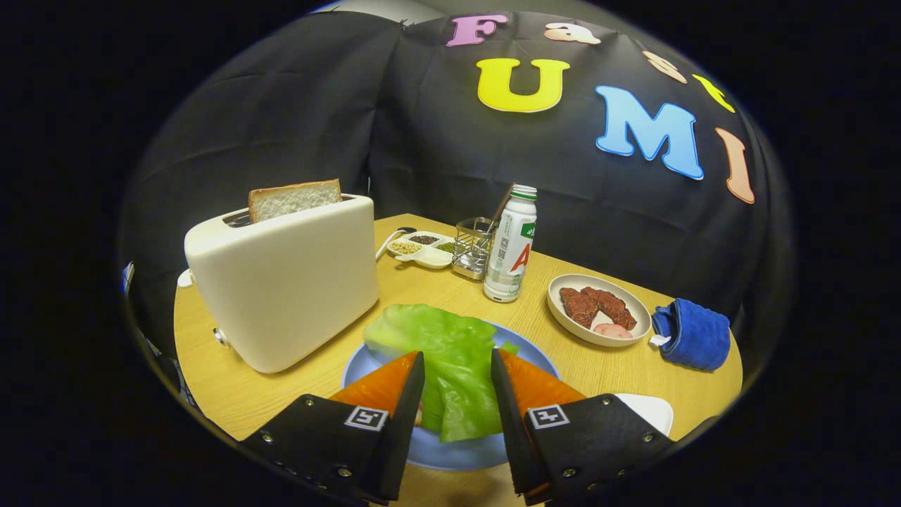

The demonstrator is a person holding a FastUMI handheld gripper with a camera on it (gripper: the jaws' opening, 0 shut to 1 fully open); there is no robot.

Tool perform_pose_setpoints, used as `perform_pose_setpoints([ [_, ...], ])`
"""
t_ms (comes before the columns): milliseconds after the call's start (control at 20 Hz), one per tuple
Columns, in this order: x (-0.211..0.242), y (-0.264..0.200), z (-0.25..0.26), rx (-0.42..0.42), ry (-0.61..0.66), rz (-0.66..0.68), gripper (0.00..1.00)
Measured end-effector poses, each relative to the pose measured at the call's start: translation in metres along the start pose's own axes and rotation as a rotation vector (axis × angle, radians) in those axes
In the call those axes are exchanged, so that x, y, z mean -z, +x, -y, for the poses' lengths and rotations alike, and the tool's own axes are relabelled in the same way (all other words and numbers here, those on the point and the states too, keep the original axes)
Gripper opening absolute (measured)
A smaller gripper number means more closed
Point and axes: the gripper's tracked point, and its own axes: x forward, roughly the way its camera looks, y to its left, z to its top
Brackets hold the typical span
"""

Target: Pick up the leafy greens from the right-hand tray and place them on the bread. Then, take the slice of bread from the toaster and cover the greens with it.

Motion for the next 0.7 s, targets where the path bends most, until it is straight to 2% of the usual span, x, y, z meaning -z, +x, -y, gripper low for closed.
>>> perform_pose_setpoints([
  [450, 0.000, -0.005, 0.006, -0.015, 0.038, 0.013, 0.58],
  [700, -0.021, -0.027, 0.007, 0.001, 0.095, 0.126, 0.58],
])
